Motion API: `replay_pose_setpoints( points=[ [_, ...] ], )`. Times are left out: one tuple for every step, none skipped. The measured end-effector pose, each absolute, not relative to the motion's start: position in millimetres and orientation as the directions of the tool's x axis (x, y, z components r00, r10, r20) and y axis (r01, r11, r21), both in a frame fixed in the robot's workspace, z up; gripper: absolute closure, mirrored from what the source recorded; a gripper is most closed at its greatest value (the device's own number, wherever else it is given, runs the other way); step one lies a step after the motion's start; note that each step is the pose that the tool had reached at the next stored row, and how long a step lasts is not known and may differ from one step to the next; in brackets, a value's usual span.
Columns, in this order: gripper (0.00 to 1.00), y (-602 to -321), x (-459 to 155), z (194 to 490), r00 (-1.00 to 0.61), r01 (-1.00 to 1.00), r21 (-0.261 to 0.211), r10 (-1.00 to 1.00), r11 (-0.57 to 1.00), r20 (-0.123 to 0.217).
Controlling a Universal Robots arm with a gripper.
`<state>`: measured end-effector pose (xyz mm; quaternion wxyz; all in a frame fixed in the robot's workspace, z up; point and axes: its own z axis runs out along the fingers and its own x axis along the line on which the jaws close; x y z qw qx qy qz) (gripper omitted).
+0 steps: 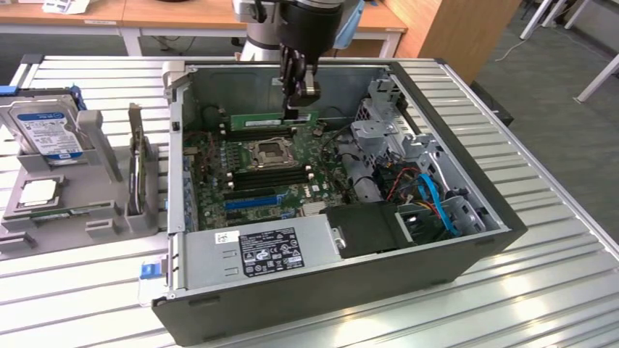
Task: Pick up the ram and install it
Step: 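Pick up the ram and move it above insertion slot, then insert the ram into the slot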
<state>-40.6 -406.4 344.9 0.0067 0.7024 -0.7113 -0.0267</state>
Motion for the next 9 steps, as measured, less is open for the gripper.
replay_pose_setpoints(
  points=[
    [0.88,-406.4,-39.7,344.9,-0.013,-0.999,0.048,-1.000,0.012,-0.028],
    [0.88,-406.5,-38.8,345.0,-0.013,-0.999,0.048,-1.000,0.012,-0.028],
    [0.88,-406.4,-38.2,344.9,-0.013,-0.999,0.048,-1.000,0.012,-0.028],
    [0.88,-406.4,-38.0,344.9,-0.014,-0.999,0.048,-1.000,0.012,-0.028],
    [0.88,-406.4,-37.7,344.9,-0.014,-0.999,0.048,-1.000,0.012,-0.028],
    [0.88,-406.5,-37.2,344.9,-0.014,-0.999,0.048,-1.000,0.012,-0.028],
    [0.88,-406.4,-37.0,344.9,-0.014,-0.999,0.048,-1.000,0.012,-0.028],
    [0.88,-406.5,-37.0,344.9,-0.014,-0.999,0.048,-1.000,0.013,-0.028],
    [0.88,-406.5,-37.0,344.9,-0.014,-0.999,0.048,-1.000,0.012,-0.028]
  ],
)
